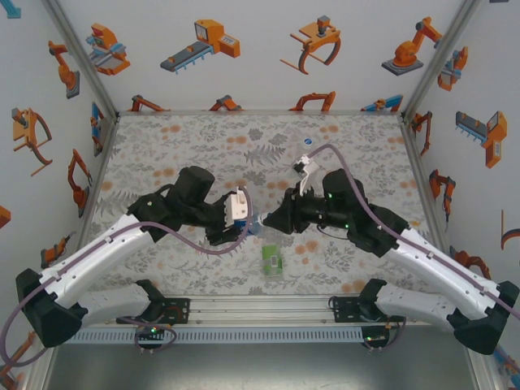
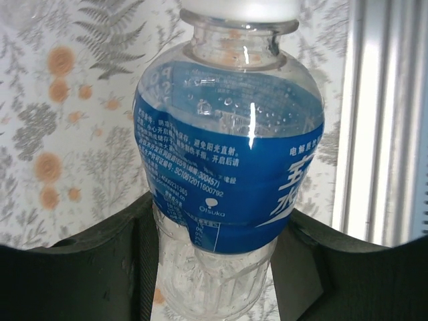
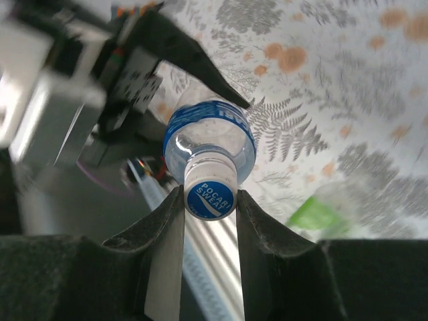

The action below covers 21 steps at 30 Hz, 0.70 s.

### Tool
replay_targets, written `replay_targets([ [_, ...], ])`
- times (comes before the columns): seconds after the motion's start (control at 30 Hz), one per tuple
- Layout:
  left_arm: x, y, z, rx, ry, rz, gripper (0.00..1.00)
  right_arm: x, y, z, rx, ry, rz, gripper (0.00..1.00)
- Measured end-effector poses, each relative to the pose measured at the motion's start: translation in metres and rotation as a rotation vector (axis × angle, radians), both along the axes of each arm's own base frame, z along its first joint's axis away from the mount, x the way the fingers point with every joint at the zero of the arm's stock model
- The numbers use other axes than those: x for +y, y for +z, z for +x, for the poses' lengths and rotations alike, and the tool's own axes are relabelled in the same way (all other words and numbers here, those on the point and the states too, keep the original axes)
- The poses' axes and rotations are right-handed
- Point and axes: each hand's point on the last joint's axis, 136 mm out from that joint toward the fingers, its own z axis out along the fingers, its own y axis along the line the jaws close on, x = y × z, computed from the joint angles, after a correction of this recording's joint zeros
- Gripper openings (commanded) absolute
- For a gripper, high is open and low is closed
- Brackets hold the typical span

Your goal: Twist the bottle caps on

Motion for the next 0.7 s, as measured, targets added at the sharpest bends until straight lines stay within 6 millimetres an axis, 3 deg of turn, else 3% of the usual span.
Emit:
replay_targets([
  [0.17,0.002,-0.012,0.014,-0.029,0.053,0.049,0.0,-0.011,-0.029,0.019,0.301,-0.259,0.151,0.0],
  [0.3,0.001,-0.011,0.022,-0.058,0.07,0.047,0.0,-0.014,-0.03,0.027,0.364,-0.338,0.186,0.12],
  [0.5,-0.005,-0.003,0.025,-0.087,0.06,0.01,0.0,-0.016,-0.016,0.028,0.297,-0.325,0.139,0.46],
  [0.6,-0.013,0.007,0.022,-0.099,0.031,-0.042,0.0,-0.019,-0.006,0.026,0.196,-0.28,0.1,0.55],
  [0.7,-0.016,0.012,0.017,-0.092,0.006,-0.065,0.0,-0.025,0.004,0.02,0.053,-0.221,0.052,0.57],
])
